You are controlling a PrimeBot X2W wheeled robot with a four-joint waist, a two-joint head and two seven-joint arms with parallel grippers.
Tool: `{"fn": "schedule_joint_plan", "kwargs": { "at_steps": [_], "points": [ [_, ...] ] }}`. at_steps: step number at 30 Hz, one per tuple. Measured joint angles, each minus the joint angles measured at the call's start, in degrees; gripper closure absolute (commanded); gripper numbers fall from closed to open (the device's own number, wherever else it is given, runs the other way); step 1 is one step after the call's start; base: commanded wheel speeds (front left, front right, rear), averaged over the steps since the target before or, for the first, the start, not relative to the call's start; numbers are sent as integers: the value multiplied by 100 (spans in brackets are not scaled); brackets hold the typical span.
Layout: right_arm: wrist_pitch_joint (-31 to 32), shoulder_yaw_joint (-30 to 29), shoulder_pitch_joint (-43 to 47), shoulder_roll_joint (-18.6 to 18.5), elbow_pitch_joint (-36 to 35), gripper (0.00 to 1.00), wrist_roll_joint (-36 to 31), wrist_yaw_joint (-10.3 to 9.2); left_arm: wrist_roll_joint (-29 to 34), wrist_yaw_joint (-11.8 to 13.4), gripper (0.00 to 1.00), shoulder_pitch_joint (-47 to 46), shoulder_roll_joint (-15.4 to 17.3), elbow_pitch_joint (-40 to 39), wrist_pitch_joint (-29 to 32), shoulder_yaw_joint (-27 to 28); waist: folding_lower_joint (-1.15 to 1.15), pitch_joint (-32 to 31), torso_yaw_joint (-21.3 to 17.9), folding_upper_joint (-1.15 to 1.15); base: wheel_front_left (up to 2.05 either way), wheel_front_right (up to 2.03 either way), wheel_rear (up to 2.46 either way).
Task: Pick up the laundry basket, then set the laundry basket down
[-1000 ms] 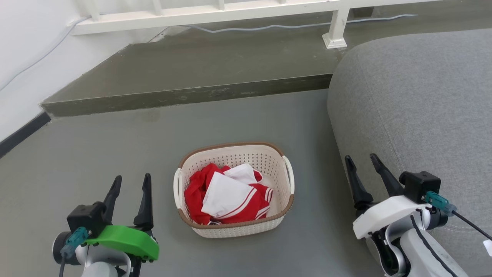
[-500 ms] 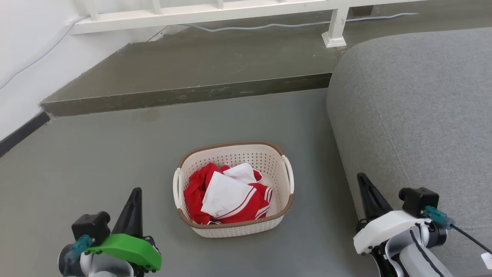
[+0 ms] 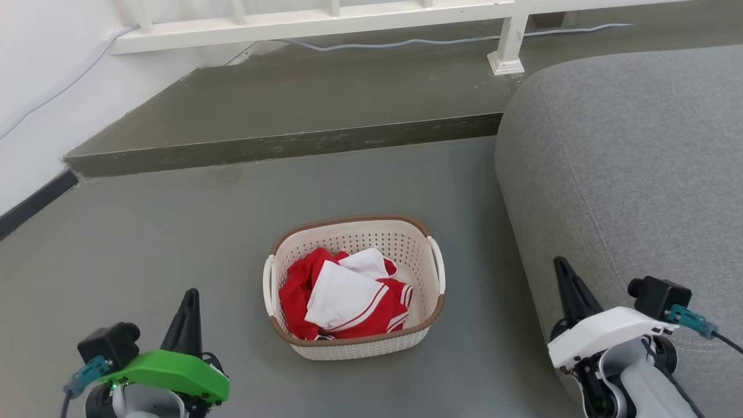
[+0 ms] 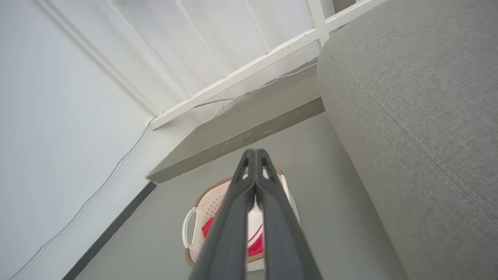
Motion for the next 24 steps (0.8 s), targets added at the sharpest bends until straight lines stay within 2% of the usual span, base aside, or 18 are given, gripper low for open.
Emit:
{"fn": "schedule_joint_plan", "kwargs": {
  "at_steps": [24],
  "points": [
    [490, -620, -1, 107, -83, 100, 1546, 186, -1596, -20, 100, -11, -4, -70, 510, 314, 0, -54, 36, 0, 0, 0, 0]
  ]
}}
